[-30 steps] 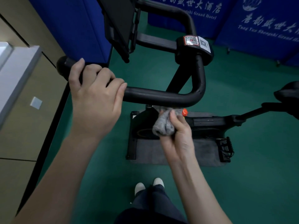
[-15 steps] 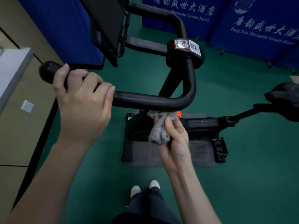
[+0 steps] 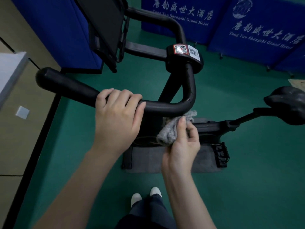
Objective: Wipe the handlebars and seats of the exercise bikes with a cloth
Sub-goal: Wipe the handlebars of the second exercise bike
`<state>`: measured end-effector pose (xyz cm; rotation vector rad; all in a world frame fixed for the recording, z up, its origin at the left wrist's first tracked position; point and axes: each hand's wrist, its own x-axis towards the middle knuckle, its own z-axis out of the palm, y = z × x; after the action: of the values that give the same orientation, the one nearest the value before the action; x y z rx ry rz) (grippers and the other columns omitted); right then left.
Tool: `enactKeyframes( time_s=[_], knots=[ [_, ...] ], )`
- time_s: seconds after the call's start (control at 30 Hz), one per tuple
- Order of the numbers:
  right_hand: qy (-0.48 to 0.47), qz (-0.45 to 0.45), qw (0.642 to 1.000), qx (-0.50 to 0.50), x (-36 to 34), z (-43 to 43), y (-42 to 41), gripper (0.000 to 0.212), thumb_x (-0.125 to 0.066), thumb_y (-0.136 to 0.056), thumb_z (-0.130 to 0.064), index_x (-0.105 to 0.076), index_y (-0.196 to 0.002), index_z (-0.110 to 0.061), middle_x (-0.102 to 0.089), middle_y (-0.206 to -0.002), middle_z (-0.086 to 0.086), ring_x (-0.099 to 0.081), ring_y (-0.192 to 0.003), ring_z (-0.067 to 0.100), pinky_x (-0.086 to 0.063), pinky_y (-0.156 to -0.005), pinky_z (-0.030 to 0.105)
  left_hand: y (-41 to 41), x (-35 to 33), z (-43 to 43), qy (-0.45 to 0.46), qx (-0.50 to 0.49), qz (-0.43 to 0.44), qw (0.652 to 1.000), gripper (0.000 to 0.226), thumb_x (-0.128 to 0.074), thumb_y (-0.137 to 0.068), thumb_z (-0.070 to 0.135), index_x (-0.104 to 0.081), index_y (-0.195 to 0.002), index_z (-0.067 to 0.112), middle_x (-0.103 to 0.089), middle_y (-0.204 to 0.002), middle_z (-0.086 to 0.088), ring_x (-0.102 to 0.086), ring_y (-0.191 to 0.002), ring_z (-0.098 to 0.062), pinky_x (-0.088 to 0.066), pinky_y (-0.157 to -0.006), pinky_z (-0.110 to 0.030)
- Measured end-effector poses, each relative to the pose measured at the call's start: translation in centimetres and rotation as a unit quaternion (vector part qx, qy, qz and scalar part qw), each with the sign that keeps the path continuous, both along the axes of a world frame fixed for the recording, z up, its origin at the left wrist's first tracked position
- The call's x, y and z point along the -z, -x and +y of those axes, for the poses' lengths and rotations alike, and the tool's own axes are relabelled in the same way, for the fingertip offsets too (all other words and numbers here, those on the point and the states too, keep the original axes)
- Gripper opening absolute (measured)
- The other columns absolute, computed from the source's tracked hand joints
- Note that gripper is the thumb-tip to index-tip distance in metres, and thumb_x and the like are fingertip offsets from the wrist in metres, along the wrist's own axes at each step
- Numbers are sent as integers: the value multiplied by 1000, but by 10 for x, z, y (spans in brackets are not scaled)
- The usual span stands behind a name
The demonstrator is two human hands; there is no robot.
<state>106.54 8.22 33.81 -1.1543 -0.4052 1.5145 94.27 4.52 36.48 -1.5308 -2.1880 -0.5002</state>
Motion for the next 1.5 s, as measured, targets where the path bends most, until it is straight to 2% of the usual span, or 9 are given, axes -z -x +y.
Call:
enactKeyframes(
  time_s=[0.17, 0.33, 0.47, 0.6, 0.77, 0.87, 1.07, 1.23, 1.5],
  knots=[
    [-38, -97, 995, -1, 5, -21, 10, 8, -70, -85, -17, -63, -81, -19, -65, -83, -3, -59, -85, 15, -50, -89, 43, 2, 2, 0, -7, 1, 14, 1000, 30, -38, -101, 31, -64, -102, 17, -63, -92, 2, -57, -87, -23, -28, -95, -35],
    [-97, -170, 976, 91, 8, 4, 2, 11, -70, -84, -8, -68, -89, -17, -67, -102, 16, -64, -103, 26, -49, -97, 46, 1, 3, 0, -11, 1, 13, 1000, 30, -38, -101, 31, -64, -103, 17, -63, -92, 2, -57, -87, -22, -27, -94, -35],
    [-200, -270, 938, 90, 10, -9, 10, 20, -71, -82, -1, -70, -96, -15, -63, -100, 9, -62, -102, 15, -49, -94, 27, 0, 3, 0, -18, -1, 12, 1000, 29, -39, -100, 30, -65, -102, 17, -63, -92, 2, -57, -87, -22, -27, -93, -35],
    [-275, -337, 898, 67, 7, 0, -5, 22, -70, -82, 0, -70, -103, -4, -64, -100, 10, -63, -97, 17, -52, -90, 31, 0, 4, 0, -18, 2, 14, 1000, 30, -39, -100, 30, -66, -102, 16, -63, -91, 2, -57, -87, -22, -27, -93, -34],
    [-402, -440, 800, 67, -18, 36, -17, 19, -69, -84, -4, -70, -103, 1, -66, -99, 7, -64, -92, 21, -50, -86, 21, 1, 3, -1, -22, 2, 12, 1000, 29, -40, -100, 30, -66, -101, 16, -63, -91, 1, -58, -86, -23, -27, -93, -34],
    [-462, -512, 722, -57, -26, 41, -10, 18, -70, -83, -4, -72, -100, -3, -67, -97, 3, -61, -93, 23, -46, -86, 24, 2, 3, -2, -22, 8, 10, 1000, 30, -39, -100, 30, -66, -101, 16, -63, -90, 1, -57, -86, -23, -27, -94, -33],
    [-451, -591, 592, -310, -55, 68, -1, 15, -63, -89, -19, -72, -99, -11, -71, -93, 6, -61, -93, 27, -43, -83, 40, 3, 2, -3, -20, 11, 7, 1000, 30, -38, -100, 30, -65, -101, 16, -63, -90, 1, -58, -86, -23, -28, -94, -34],
    [-404, -633, 471, -462, -81, 102, -3, 20, -64, -89, -22, -73, -103, -10, -72, -96, 10, -63, -94, 26, -44, -82, 30, 3, 3, -3, -19, 16, 4, 1000, 32, -37, -101, 30, -65, -101, 16, -63, -90, 1, -57, -87, -23, -28, -95, -34],
    [-426, -607, 447, -500, -84, 113, -7, 20, -67, -88, -21, -73, -105, -12, -72, -102, 5, -63, -99, 20, -44, -88, 27, 3, 5, -1, -26, 9, 9, 1000, 31, -37, -101, 30, -65, -101, 16, -63, -90, 1, -58, -86, -23, -28, -95, -33]
  ],
)
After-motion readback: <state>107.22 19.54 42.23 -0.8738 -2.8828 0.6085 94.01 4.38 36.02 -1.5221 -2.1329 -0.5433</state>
